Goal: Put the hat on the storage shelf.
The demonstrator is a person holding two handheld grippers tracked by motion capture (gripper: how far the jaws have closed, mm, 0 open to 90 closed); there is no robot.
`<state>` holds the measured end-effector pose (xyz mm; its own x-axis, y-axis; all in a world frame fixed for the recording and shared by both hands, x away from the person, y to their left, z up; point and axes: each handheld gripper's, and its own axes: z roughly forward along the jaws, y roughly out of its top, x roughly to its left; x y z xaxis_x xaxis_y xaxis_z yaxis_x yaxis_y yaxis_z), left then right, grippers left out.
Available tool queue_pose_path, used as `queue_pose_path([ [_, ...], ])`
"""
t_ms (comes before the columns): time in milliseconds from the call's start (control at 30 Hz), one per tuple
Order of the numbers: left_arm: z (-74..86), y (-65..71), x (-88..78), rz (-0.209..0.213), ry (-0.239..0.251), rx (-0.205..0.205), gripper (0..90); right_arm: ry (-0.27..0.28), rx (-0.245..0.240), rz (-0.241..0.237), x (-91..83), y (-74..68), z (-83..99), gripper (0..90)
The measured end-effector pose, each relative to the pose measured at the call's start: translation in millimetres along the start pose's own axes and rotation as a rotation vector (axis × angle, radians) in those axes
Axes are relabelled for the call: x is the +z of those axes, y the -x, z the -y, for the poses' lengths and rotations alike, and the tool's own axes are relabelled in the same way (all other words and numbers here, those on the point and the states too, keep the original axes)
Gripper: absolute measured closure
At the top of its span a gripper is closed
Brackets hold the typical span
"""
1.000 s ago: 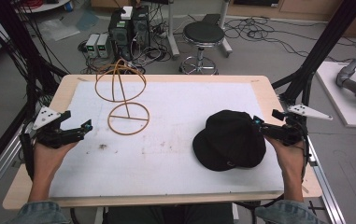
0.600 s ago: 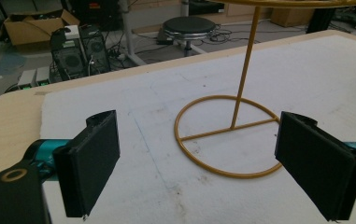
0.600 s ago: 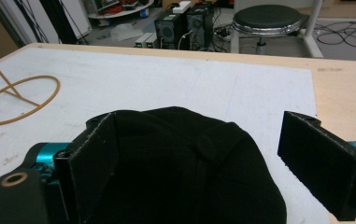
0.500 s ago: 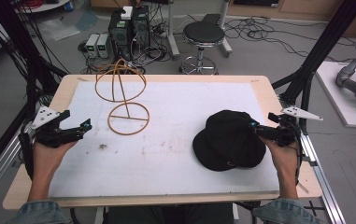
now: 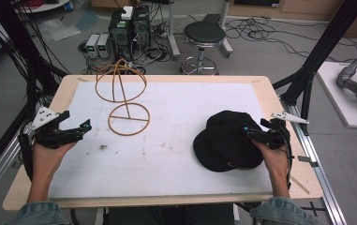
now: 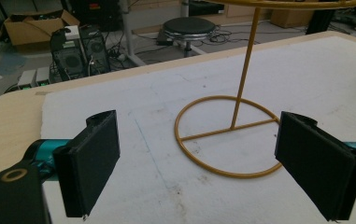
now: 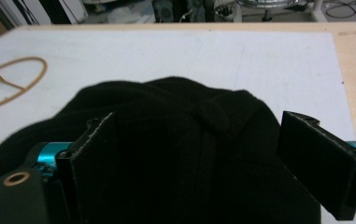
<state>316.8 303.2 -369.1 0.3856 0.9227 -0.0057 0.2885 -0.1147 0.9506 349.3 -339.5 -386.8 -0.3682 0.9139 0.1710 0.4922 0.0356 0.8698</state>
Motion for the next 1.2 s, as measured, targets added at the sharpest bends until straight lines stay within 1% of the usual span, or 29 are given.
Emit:
queue_pose_path([
  [133, 0.3, 0.4, 0.4, 0.0, 0.003, -0.004, 14.4, -0.024, -0.006, 0.007, 5.9, -2.9, 2.8, 14.2],
  [167, 0.3, 0.4, 0.4, 0.0, 0.003, -0.004, 14.4, -0.032, 0.006, 0.008, 7.2, -3.0, 4.0, 14.6],
  [200, 0.2, 0.4, 0.4, 0.0, 0.003, -0.004, 14.4, -0.032, 0.006, 0.008, 7.2, -3.0, 4.0, 14.6],
  [233, 0.1, -0.1, -0.1, -0.001, -0.001, -0.001, 14.4, -0.052, 0.016, 0.006, 10.2, -1.5, 6.8, 15.1],
  [400, 0.3, -0.9, -0.6, -0.004, -0.001, 0.001, 14.4, -0.078, 0.038, 0.008, 14.7, -0.3, 11.2, 20.4],
  [433, 0.3, -0.8, -0.6, -0.004, -0.001, 0.0, 14.4, -0.08, 0.036, 0.003, 16.0, 0.2, 11.9, 21.9],
  [467, 0.3, -0.6, -0.4, -0.003, 0.0, -0.001, 14.4, -0.085, 0.039, -0.002, 16.8, 0.0, 12.5, 24.8],
  [533, 0.4, -0.3, -0.2, -0.004, -0.001, -0.001, 14.4, -0.097, 0.032, -0.016, 18.2, 0.0, 13.4, 28.9],
  [567, 0.4, -0.3, -0.2, -0.004, -0.001, -0.001, 14.5, -0.102, 0.029, -0.019, 18.6, -0.3, 13.9, 32.2],
  [600, 0.5, -0.3, -0.2, -0.004, -0.001, -0.001, 14.5, -0.102, 0.029, -0.019, 18.6, -0.3, 13.9, 32.2],
  [633, 0.6, -0.3, -0.1, -0.004, -0.001, -0.001, 14.5, -0.11, 0.025, -0.037, 19.3, -0.5, 14.2, 39.0],
  [700, 0.5, -0.4, -0.3, -0.003, 0.0, -0.001, 14.4, -0.126, 0.012, -0.039, 20.1, -1.4, 14.7, 47.6],
  [733, 0.5, -0.4, -0.3, -0.003, 0.0, -0.001, 14.5, -0.126, 0.012, -0.039, 20.1, -1.4, 14.7, 47.6],
  [767, 0.4, -0.5, -0.5, -0.003, 0.0, 0.0, 14.5, -0.139, -0.003, -0.038, 21.4, -2.9, 15.4, 52.4],
  [800, 0.3, -0.5, -0.5, -0.005, 0.0, 0.001, 14.5, -0.139, 0.003, -0.039, 21.4, -3.8, 15.7, 55.2],
  [900, 0.0, -0.5, -1.2, -0.006, 0.004, -0.001, 14.5, -0.124, -0.002, -0.031, 19.9, -5.1, 15.5, 64.6],
  [933, 0.0, -0.5, -1.2, -0.006, 0.004, -0.001, 14.5, -0.124, -0.002, -0.031, 19.9, -5.1, 15.5, 64.6],
  [967, -0.2, -0.8, -1.5, -0.007, 0.004, 0.0, 14.5, -0.112, -0.009, -0.026, 17.9, -6.2, 14.8, 69.7],
  [1000, -0.3, -1.1, -2.1, -0.006, 0.005, 0.0, 14.5, -0.105, -0.012, -0.019, 16.9, -7.1, 14.2, 72.0],
  [1100, -0.5, -1.3, -2.6, -0.008, 0.006, 0.0, 14.5, -0.09, -0.029, -0.017, 13.9, -10.4, 11.9, 77.1],
  [1167, -0.6, -1.4, -2.8, -0.009, 0.007, -0.001, 14.5, -0.08, -0.042, -0.006, 12.2, -13.2, 10.5, 79.9],
  [1200, -0.7, -1.6, -3.0, -0.008, 0.007, 0.0, 14.5, -0.08, -0.042, -0.006, 12.2, -13.2, 10.5, 79.9],
])
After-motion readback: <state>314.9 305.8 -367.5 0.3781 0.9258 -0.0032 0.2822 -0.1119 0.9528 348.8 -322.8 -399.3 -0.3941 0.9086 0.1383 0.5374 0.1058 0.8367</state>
